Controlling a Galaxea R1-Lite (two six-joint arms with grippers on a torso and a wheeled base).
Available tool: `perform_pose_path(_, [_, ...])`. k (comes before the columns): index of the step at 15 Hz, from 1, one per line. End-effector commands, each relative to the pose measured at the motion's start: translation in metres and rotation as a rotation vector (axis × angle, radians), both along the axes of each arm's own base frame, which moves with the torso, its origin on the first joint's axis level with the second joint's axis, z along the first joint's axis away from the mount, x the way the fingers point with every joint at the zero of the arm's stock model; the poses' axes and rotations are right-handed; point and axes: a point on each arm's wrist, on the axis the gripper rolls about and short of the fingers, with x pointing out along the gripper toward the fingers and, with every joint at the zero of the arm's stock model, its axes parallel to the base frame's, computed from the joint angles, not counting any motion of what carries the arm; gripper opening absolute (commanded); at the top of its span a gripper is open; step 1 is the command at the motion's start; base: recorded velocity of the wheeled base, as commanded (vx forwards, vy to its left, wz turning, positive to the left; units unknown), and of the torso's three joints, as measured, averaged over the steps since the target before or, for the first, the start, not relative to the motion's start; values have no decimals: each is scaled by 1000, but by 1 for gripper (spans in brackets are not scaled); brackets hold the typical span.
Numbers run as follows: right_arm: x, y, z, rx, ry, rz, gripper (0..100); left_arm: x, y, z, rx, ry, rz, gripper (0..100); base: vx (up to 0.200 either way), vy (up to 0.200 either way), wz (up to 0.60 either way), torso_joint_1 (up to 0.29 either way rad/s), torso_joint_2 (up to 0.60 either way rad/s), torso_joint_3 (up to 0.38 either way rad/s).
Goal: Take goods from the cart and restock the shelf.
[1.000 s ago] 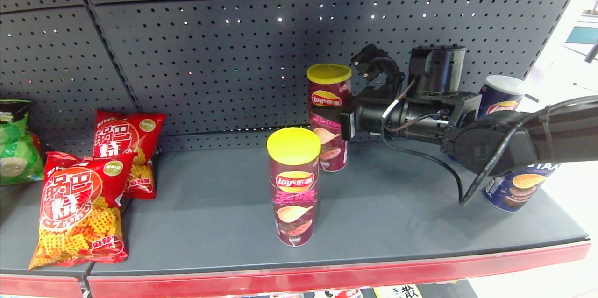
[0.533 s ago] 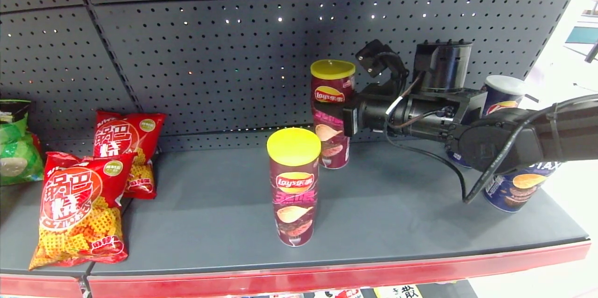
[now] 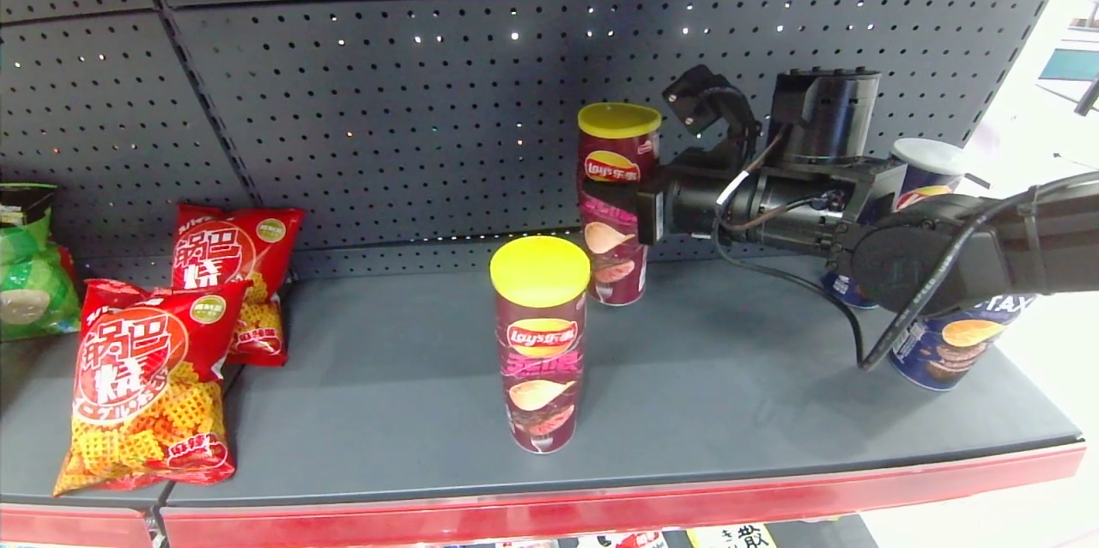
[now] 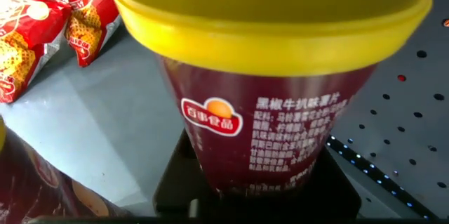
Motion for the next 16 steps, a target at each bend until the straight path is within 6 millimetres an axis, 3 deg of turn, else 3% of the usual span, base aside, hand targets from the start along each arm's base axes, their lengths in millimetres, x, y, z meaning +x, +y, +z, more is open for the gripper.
perform_pose_path(1, [-1, -1, 2, 6, -1, -2, 0, 4, -1, 1, -13, 39, 120, 100, 0, 0, 0, 0, 0, 0])
perform_pose_path(3, [-4, -3, 7, 15, -8, -13, 0, 3, -4, 1, -2, 23, 25, 100, 0, 0, 0, 0, 0, 0])
perform_pose_path(5, [-4, -6, 9, 26, -4, -22, 0, 3, -6, 1, -47, 49, -236, 100, 0, 0, 0, 0, 0, 0])
perform_pose_path(8, [-6, -8, 10, 26, -4, -24, 0, 4, -3, 3, -138, 98, -461, 100, 0, 0, 0, 0, 0, 0])
perform_pose_path(13, [-7, -9, 9, 23, 0, -24, 0, 1, 1, 1, -109, 16, -25, 100, 0, 0, 0, 0, 0, 0])
perform_pose_path(16, [-8, -8, 9, 24, 1, -32, 0, 0, -3, 1, -115, 7, -160, 100, 0, 0, 0, 0, 0, 0])
